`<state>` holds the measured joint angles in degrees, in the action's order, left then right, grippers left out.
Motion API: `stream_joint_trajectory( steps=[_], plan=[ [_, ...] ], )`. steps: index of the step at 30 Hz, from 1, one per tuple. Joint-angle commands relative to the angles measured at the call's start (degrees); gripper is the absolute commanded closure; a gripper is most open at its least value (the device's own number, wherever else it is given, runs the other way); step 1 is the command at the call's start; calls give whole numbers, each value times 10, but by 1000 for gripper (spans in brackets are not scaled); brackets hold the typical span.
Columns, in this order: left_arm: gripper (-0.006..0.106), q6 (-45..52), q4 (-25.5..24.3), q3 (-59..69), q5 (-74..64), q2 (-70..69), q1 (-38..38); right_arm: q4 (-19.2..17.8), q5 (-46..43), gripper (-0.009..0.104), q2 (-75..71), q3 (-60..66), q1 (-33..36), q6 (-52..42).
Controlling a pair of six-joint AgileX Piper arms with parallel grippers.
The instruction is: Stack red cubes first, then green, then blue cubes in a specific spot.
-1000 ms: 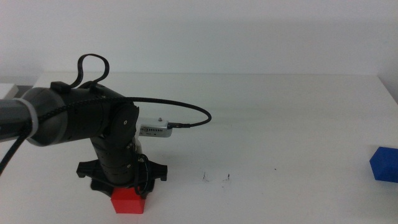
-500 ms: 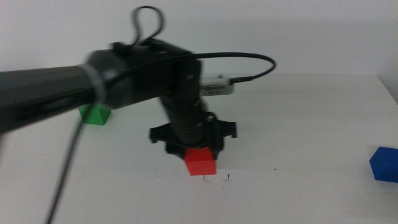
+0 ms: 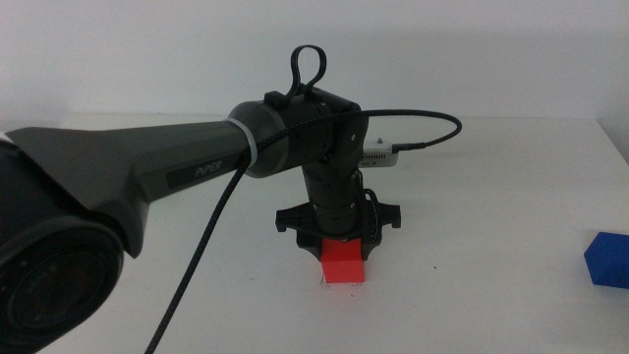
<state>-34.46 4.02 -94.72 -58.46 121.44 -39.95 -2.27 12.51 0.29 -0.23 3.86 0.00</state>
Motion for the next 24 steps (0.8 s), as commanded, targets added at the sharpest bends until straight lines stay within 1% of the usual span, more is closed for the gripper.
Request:
stream_joint_trajectory(
  steps=[1,5,7,8,11,12,16,19,21,22,24],
  plan=[
    [101,0,-1,-5,4,4,-2,-4,-6,2,-3,2,-5,0],
    [93,4,-1,-5,0,20,-2,-4,-6,2,-3,2,-5,0],
    [85,12,-1,-5,-4,26,-2,-4,-6,2,-3,2,-5,0],
    [79,15,-1,-5,-4,27,-2,-4,-6,2,-3,2,-5,0],
    [58,14,-1,-5,-4,28,-2,-4,-6,2,-3,2,-5,0],
    [40,17,-2,-5,-4,28,-1,-4,-6,2,-3,2,-5,0],
    [8,33,-14,-7,-2,25,-1,-4,-6,2,-3,2,-5,0],
    [7,56,-14,-19,-18,3,2,-4,-6,2,-3,2,-5,0],
    [7,73,-24,-25,-29,-30,12,-4,-6,2,-3,2,-5,0],
    [7,76,-35,-25,-33,-47,20,-4,-6,2,-3,2,-5,0],
    [7,76,-75,-25,-58,-87,40,-4,-6,2,-3,2,-5,0]
  ],
)
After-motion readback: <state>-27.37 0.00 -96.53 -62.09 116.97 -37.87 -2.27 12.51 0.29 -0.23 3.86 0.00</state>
